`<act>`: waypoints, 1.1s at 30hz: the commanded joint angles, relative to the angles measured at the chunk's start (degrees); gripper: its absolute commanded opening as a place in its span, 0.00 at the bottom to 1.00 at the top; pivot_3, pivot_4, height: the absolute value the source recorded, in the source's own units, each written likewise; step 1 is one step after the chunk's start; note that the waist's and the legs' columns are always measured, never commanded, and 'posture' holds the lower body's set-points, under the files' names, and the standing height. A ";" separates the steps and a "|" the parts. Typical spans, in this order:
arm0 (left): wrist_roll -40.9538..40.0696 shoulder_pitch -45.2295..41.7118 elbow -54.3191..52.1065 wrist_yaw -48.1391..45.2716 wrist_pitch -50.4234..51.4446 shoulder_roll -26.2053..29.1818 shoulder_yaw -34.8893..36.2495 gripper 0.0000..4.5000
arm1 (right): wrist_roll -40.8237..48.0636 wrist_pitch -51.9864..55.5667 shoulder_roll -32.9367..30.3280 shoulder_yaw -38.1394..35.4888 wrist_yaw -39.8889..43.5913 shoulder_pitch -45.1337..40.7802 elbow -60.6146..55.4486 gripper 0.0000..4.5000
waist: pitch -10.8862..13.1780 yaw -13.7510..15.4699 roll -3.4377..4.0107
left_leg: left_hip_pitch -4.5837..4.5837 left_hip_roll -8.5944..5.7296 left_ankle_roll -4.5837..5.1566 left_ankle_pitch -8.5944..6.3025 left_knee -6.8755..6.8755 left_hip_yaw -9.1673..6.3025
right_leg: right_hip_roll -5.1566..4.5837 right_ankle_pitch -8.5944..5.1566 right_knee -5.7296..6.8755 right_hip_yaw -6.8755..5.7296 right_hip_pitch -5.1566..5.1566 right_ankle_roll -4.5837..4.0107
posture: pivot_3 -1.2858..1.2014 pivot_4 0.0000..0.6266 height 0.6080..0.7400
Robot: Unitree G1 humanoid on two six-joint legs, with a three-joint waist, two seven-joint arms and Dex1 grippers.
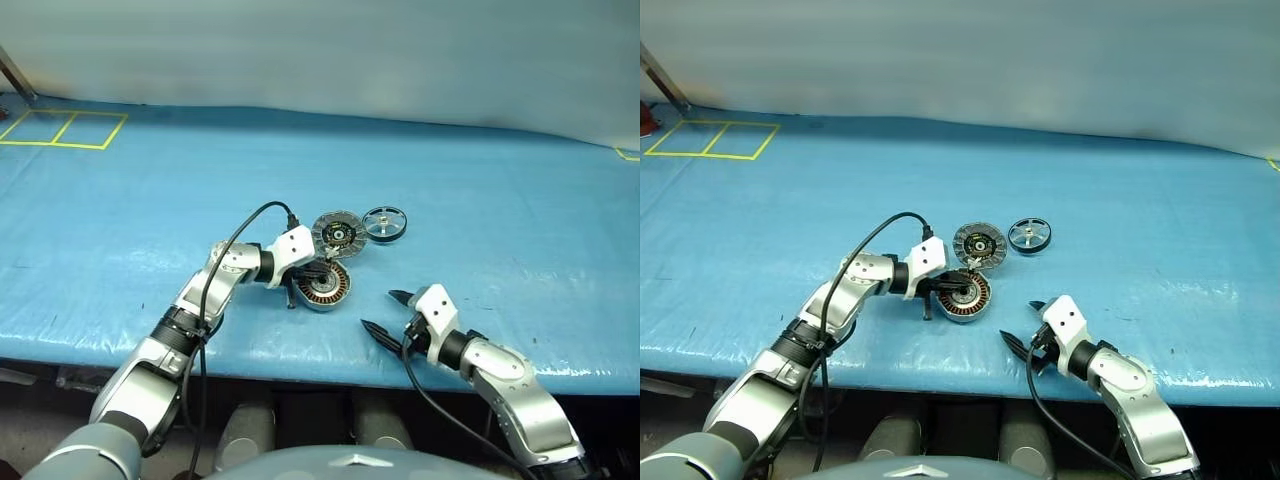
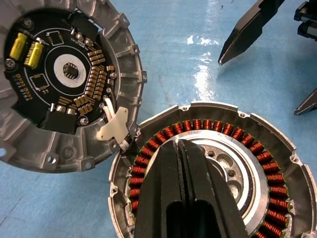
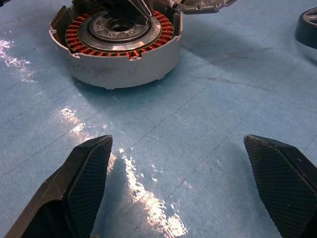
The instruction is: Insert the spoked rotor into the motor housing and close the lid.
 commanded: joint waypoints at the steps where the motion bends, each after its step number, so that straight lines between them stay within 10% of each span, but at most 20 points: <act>1: 1.01 1.83 0.92 -1.02 0.25 1.32 -0.51 0.01 | 0.20 -1.23 -0.23 -0.90 0.07 -0.66 -0.75 1.00 | 0.00 -0.03 0.00 | 0.00 0.00 0.00 0.00 0.00 0.00 | 0.00 0.00 0.00 0.00 0.00 0.00 | 0.52 0.24 1.00; 20: -10.07 5.72 -10.53 -3.49 1.66 0.66 6.43 0.01 | 5.03 -1.71 2.96 -4.66 -1.70 -3.51 -2.53 1.00 | 0.09 -0.15 0.03 | -0.14 -0.01 0.01 0.00 -0.08 0.00 | 0.00 -0.01 -0.02 0.00 -0.16 -0.03 | 0.52 0.24 1.00; 33: -12.21 13.26 -15.99 -0.03 0.99 5.37 11.46 0.01 | -2.21 10.43 4.88 -6.87 -15.61 -22.44 7.46 1.00 | 0.19 -0.33 0.19 | -0.21 -0.01 0.01 0.00 -0.12 0.02 | 0.00 -0.01 -0.01 0.01 -0.26 -0.05 | 0.52 0.24 1.00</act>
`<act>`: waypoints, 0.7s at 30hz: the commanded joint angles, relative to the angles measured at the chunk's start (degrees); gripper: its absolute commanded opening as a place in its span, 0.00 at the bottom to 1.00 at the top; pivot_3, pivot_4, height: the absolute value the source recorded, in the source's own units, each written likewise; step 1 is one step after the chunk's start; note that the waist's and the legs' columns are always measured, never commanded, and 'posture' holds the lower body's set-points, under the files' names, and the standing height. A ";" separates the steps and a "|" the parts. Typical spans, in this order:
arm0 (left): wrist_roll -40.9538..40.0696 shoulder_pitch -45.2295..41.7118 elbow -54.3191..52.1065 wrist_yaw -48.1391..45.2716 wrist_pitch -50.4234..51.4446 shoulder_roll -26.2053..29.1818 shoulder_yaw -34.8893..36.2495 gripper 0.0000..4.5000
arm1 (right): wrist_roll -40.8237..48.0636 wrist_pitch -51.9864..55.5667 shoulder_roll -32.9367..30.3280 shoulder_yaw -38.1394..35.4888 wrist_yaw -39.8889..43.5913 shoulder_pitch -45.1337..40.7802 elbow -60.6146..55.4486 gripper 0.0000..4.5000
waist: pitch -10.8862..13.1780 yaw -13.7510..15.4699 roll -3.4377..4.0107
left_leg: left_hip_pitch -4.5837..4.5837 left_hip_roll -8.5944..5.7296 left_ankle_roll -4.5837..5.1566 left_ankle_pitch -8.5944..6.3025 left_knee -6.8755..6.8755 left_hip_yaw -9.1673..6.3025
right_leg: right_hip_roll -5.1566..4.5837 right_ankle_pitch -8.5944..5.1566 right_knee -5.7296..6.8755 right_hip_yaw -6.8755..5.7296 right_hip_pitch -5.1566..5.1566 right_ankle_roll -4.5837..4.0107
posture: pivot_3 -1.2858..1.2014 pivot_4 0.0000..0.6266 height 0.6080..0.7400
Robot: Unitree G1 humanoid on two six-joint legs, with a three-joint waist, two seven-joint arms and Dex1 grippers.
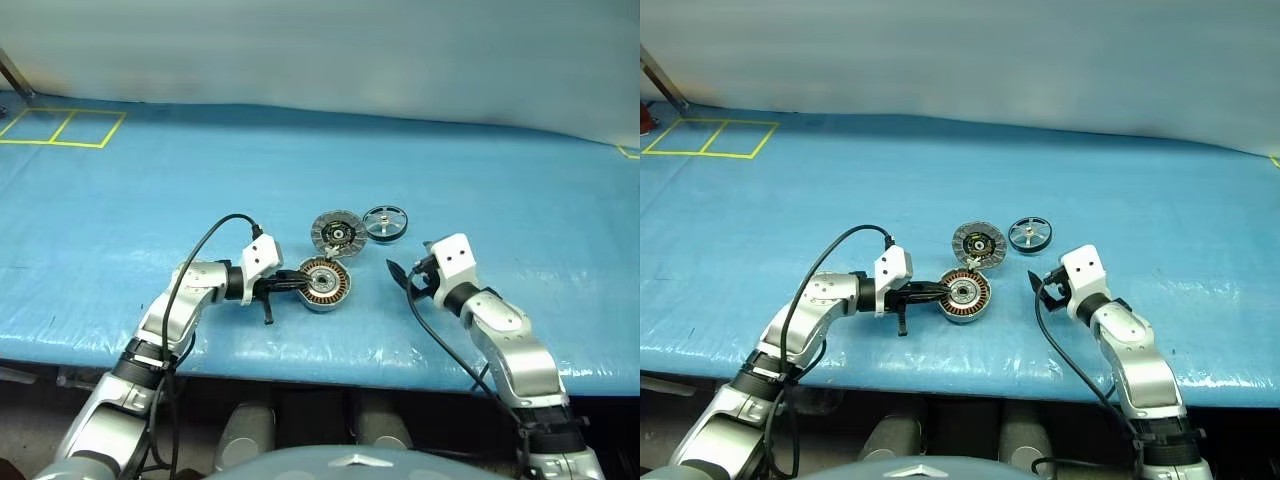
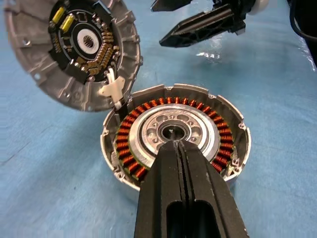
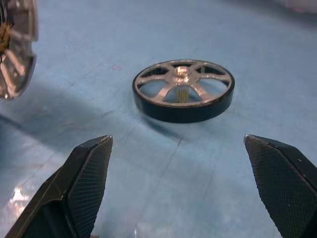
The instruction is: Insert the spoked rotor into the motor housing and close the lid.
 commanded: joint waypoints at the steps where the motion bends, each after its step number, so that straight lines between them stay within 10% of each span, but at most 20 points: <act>1: -2.82 0.89 -3.70 0.98 -0.63 -0.86 2.74 0.01 | 0.03 2.90 -0.68 -1.36 -0.65 -5.60 1.51 1.00 | 0.02 -0.03 0.02 | 0.00 -0.01 0.00 0.00 0.00 0.00 | 0.00 0.00 0.00 0.01 0.01 0.00 | 0.52 0.24 1.00; 21: -5.98 9.09 -7.54 6.36 -3.21 -3.13 6.16 0.01 | -8.38 0.47 -4.65 6.97 5.75 -20.36 19.32 1.00 | 0.03 -0.46 0.05 | 0.04 -0.02 0.01 0.01 0.01 -0.01 | 0.01 0.01 0.01 0.01 0.04 -0.02 | 0.52 0.24 1.00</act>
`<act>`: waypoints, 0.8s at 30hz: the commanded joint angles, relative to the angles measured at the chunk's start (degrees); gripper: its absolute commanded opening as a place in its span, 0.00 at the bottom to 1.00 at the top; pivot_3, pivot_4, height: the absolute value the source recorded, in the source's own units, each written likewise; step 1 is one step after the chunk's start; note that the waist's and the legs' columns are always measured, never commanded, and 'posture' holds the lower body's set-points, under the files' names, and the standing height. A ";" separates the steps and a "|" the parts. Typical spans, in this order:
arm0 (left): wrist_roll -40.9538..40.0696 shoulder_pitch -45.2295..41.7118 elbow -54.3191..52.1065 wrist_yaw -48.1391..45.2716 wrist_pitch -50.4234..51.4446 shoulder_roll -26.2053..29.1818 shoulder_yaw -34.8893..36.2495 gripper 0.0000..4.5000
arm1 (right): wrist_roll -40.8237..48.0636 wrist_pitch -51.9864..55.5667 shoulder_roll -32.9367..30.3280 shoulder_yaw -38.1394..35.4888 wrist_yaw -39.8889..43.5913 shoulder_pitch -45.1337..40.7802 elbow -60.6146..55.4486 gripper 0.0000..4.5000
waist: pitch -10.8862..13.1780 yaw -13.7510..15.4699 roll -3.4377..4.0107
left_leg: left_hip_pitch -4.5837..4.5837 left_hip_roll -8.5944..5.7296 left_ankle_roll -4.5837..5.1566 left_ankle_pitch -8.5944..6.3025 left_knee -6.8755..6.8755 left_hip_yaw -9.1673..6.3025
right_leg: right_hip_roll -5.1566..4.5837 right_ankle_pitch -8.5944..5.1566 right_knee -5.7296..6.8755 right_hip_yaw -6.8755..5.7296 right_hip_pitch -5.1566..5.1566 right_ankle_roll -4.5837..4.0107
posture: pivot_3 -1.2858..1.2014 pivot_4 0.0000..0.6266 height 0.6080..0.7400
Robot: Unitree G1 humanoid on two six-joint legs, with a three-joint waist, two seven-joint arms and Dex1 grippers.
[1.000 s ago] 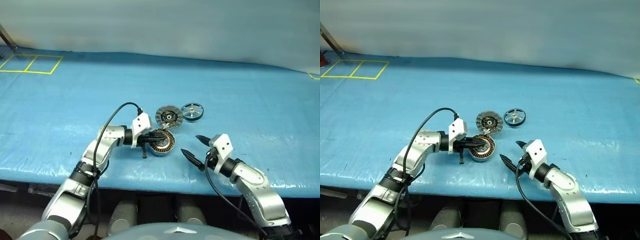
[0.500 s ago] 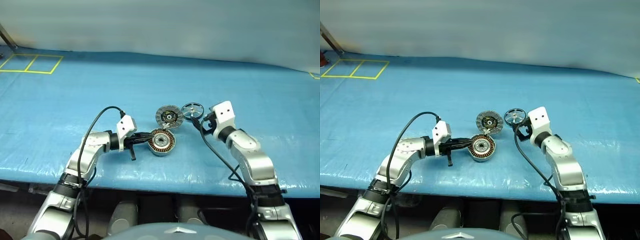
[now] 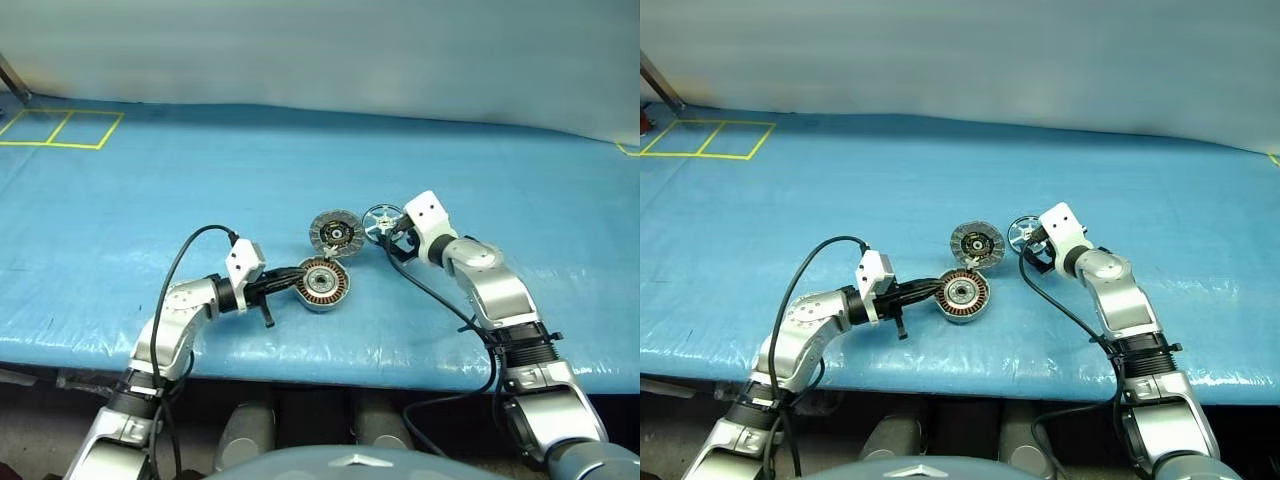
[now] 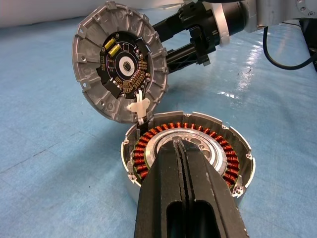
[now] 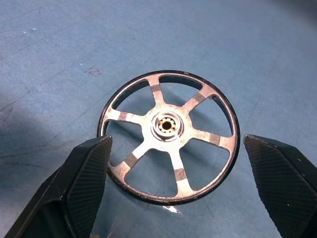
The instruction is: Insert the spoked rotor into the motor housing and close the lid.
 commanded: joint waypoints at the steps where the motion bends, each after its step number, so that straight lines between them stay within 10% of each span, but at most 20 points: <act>1: -1.02 0.59 -3.38 0.66 -0.04 0.41 1.44 0.01 | -0.68 -2.06 0.17 -0.80 -0.33 -1.17 -0.67 1.00 | 0.00 -0.05 0.00 | 0.00 0.00 0.00 0.00 0.00 0.00 | 0.00 0.00 0.00 0.00 0.00 0.00 | 0.52 0.24 1.00; 12: -0.45 0.69 -3.61 1.51 0.70 0.40 1.00 0.01 | -1.67 -1.90 1.30 0.00 0.17 -0.98 -0.47 1.00 | 0.00 -0.26 0.00 | 0.00 0.00 0.00 0.00 -0.01 0.00 | 0.00 0.00 0.00 0.00 -0.01 0.00 | 0.52 0.24 1.00; 18: -0.17 0.92 -3.74 1.79 0.61 0.52 0.95 0.00 | -1.60 -1.91 2.33 -0.30 0.04 -0.57 0.15 0.65 | 0.01 -0.29 0.01 | -0.01 0.00 0.00 0.00 -0.01 0.00 | 0.00 0.00 0.00 0.00 -0.01 0.00 | 0.52 0.24 1.00; 24: -0.18 1.68 -4.30 2.27 1.11 0.44 0.73 0.00 | -1.90 -3.17 2.83 0.22 0.47 -1.95 3.90 0.65 | 0.00 -0.32 0.01 | 0.01 0.00 0.00 0.00 -0.01 0.00 | 0.00 0.00 0.00 0.00 0.00 0.00 | 0.52 0.24 1.00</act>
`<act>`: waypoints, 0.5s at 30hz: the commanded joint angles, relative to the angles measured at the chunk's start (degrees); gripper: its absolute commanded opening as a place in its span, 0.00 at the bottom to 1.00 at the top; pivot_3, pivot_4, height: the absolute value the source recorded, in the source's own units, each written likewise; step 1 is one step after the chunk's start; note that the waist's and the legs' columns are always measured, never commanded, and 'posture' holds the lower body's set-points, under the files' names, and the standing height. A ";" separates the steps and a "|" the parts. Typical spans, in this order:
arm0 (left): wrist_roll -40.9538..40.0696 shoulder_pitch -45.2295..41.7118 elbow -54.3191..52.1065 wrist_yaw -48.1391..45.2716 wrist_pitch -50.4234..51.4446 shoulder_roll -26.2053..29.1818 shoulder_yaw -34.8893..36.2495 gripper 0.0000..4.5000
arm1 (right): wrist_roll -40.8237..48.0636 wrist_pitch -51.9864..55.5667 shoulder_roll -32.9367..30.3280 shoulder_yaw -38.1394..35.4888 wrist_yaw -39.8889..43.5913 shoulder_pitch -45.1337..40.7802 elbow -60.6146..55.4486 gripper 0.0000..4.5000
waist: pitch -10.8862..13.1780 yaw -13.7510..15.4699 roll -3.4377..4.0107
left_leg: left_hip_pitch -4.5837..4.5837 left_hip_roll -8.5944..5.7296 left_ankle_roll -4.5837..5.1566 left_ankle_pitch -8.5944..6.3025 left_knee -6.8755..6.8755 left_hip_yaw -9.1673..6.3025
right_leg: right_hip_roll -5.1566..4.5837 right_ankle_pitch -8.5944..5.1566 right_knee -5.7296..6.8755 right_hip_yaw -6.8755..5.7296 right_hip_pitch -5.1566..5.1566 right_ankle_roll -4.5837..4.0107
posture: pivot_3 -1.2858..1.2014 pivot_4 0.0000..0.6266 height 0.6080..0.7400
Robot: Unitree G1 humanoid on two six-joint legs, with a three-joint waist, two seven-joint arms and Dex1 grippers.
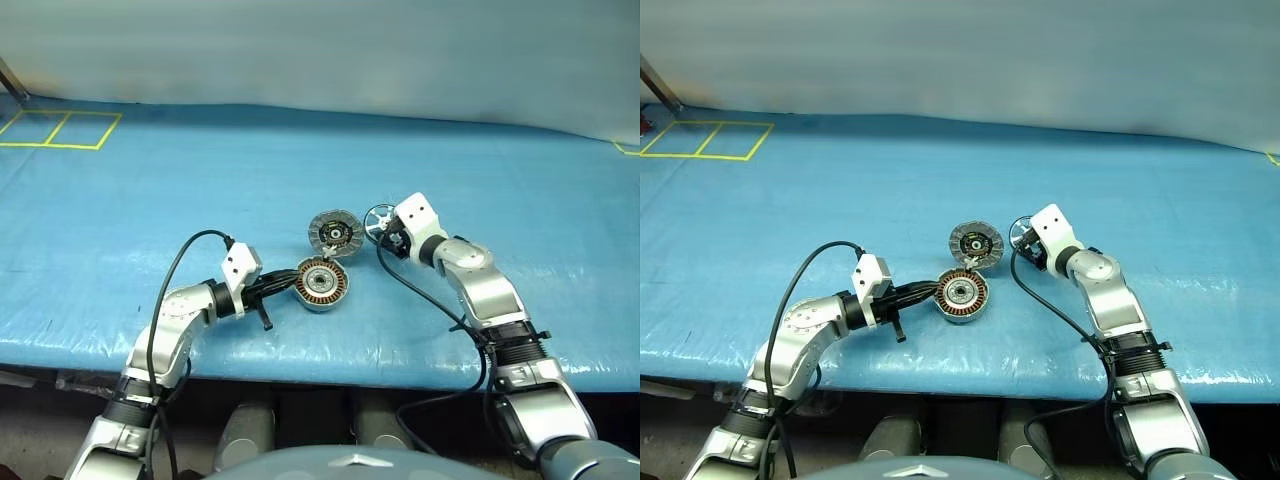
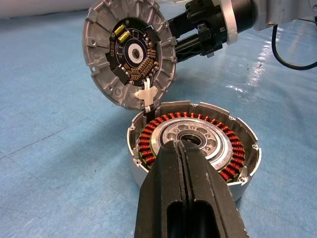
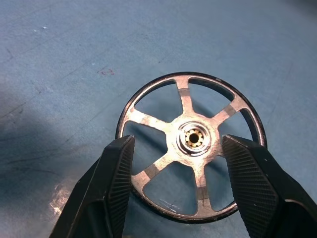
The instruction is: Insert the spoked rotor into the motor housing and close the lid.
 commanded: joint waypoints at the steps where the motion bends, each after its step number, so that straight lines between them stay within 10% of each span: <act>1: -0.42 0.18 -3.14 0.42 0.15 0.20 0.23 0.00 | -0.75 -1.38 0.02 0.14 0.44 -1.56 1.61 0.65 | 0.00 -0.01 0.00 | 0.00 0.00 0.00 0.00 0.00 -0.01 | 0.00 0.00 0.00 0.00 0.00 0.00 | 0.52 0.24 1.00; 15: -0.35 0.82 -3.48 1.29 0.46 -0.10 0.03 0.00 | -4.61 -0.31 -1.82 4.24 5.51 -4.40 7.33 0.56 | -0.02 -0.05 -0.01 | 0.07 0.00 0.00 0.00 0.01 -0.01 | 0.00 0.00 0.00 0.00 0.07 0.00 | 0.52 0.24 1.00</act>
